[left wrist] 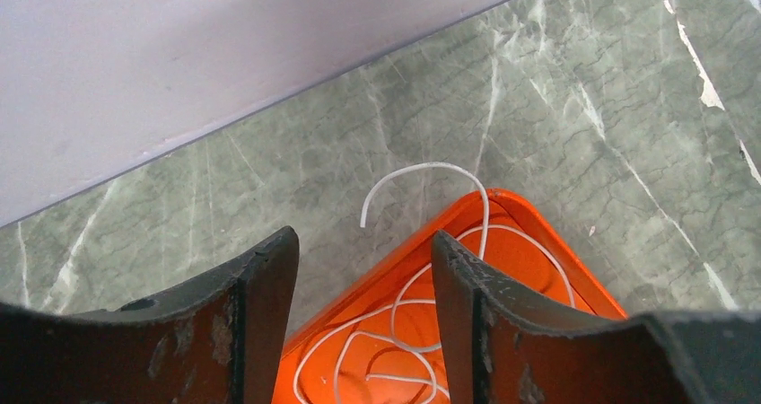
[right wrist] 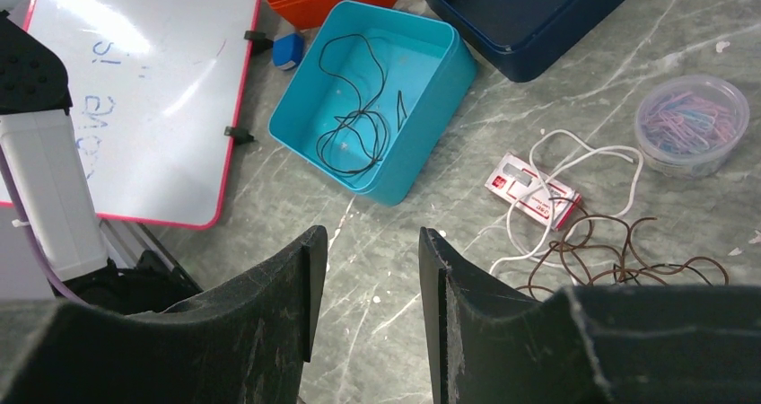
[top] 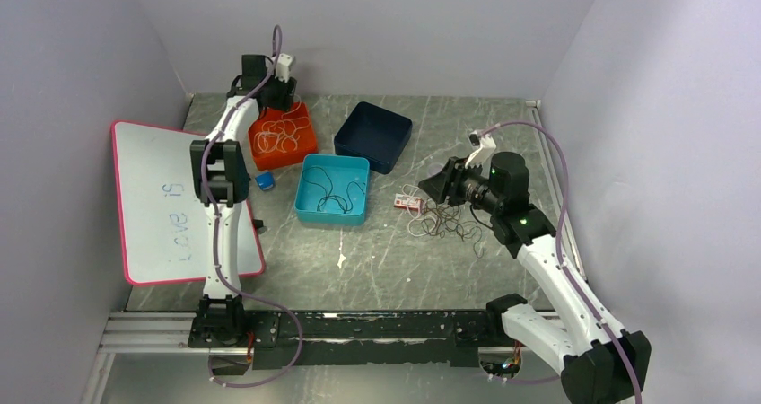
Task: Untangle the cables
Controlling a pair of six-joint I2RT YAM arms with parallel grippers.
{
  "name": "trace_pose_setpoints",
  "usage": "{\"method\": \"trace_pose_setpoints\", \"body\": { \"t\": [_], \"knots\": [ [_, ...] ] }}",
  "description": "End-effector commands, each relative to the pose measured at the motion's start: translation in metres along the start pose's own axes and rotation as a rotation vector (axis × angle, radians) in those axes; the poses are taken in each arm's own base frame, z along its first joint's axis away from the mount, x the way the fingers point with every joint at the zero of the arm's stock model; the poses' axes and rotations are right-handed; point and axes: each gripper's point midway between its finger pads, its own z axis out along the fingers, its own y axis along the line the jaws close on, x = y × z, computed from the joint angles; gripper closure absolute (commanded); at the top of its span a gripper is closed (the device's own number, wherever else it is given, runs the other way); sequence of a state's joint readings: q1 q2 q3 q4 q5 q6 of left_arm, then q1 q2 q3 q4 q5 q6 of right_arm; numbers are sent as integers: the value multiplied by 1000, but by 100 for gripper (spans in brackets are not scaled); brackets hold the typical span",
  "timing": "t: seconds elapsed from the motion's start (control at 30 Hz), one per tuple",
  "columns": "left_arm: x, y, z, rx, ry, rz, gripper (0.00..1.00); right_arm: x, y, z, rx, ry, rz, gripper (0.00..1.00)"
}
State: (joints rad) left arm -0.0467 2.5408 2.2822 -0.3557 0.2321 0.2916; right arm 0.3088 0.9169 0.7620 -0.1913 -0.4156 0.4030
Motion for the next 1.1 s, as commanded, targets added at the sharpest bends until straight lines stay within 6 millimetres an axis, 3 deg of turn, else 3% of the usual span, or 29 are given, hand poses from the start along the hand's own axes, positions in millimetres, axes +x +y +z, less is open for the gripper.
{"method": "trace_pose_setpoints", "body": {
  "t": [0.0, 0.13, 0.5, 0.7, 1.07],
  "knots": [
    [-19, -1, 7, 22, -80, 19, 41, 0, -1, 2, -7, -8, -12, 54],
    [-23, -7, 9, 46, -100, 18, 49, 1, -2, 2, -5, -6, -9, 54],
    [-28, -13, 8, 54, -125, 25, 93, 4, -4, 2, -2, -1, -9, 54],
    [-33, -14, 0, 57, -132, 25, 93, 5, -3, 2, -7, -3, -6, 54],
    [-39, -29, -31, 87, -144, -14, 93, 4, -1, -1, -12, -7, -10, 54]
  ]
}}
